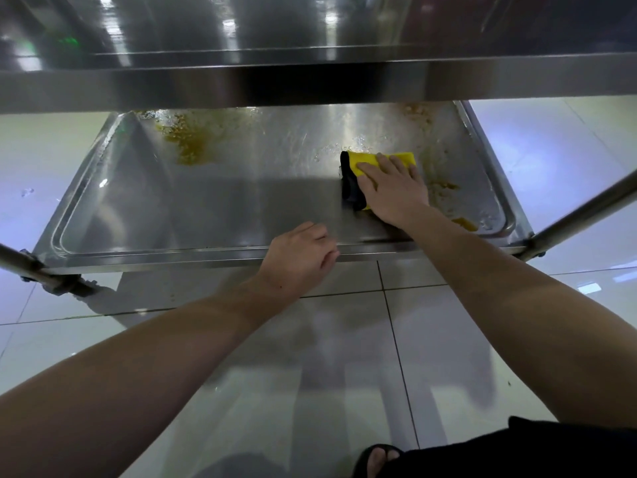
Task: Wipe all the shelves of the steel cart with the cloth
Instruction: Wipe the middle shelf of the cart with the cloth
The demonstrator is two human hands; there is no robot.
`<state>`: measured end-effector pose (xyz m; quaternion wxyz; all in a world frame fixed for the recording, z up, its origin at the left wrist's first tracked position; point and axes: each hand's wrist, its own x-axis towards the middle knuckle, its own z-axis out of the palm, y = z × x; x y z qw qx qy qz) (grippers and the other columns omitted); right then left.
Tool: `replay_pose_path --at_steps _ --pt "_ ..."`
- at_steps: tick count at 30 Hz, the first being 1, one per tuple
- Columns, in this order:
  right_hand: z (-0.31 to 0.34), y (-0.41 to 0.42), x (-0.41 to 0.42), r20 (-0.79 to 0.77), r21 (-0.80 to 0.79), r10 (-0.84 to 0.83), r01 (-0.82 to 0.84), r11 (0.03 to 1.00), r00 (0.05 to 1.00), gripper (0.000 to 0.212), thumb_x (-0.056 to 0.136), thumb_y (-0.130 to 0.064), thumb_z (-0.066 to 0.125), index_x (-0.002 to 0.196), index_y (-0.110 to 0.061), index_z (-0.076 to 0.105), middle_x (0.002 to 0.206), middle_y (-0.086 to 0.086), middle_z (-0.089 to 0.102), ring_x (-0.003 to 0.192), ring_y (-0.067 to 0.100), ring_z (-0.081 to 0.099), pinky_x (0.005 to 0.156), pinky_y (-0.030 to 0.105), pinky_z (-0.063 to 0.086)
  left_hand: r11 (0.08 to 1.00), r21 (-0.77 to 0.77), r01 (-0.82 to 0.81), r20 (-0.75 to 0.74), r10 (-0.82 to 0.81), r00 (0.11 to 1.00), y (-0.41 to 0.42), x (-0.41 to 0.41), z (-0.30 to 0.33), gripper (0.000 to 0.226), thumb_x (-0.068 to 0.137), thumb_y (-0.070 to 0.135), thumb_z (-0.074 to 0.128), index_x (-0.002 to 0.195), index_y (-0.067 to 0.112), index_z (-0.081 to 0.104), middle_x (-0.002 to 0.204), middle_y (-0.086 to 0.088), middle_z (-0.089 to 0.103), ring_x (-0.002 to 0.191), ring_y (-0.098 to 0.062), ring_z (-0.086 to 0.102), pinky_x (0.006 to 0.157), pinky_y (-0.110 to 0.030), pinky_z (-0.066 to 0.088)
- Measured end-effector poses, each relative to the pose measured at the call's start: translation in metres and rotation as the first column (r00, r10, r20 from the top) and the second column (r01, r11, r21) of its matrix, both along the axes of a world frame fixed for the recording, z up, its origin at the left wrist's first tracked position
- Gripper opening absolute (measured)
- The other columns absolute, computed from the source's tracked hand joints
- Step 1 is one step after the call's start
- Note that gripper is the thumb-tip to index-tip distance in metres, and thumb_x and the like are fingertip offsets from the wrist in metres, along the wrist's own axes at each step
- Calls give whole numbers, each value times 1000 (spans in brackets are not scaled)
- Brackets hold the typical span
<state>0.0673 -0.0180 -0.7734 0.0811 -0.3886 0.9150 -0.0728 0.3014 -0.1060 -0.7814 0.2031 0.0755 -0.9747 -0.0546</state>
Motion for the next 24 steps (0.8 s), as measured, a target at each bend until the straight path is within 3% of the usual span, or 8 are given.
replay_pose_path --at_steps 5,13,20,24 --pt "0 45 -40 -30 -9 -64 63 998 998 54 107 -53 18 159 -46 30 173 -2 20 160 23 14 129 52 6 999 -29 -22 -20 22 1000 -1 -3 2 36 90 37 43 66 19 63 72 5 53 70 -17 58 50 -20 26" --pt "-3 53 -56 -70 11 -118 119 993 991 55 106 -42 22 160 -39 32 172 8 22 158 34 18 127 57 12 994 -45 -101 -89 97 991 -3 -7 -4 35 93 39 51 67 21 66 68 4 53 62 -18 56 46 -19 32" --pt "3 -1 -9 -60 47 0 3 999 998 58 106 -47 15 163 -41 20 175 7 10 160 35 9 127 57 6 992 -48 -113 -103 107 989 -2 -6 -7 31 91 37 57 68 19 66 72 4 53 67 -16 54 42 -23 35" --pt "1 -5 -5 -33 16 0 1 1000 999 58 106 -55 13 162 -43 25 175 4 11 161 32 7 128 56 2 994 -39 -105 -98 101 990 -3 -8 -8 27 90 34 60 69 19 68 72 3 53 68 -16 54 42 -25 36"
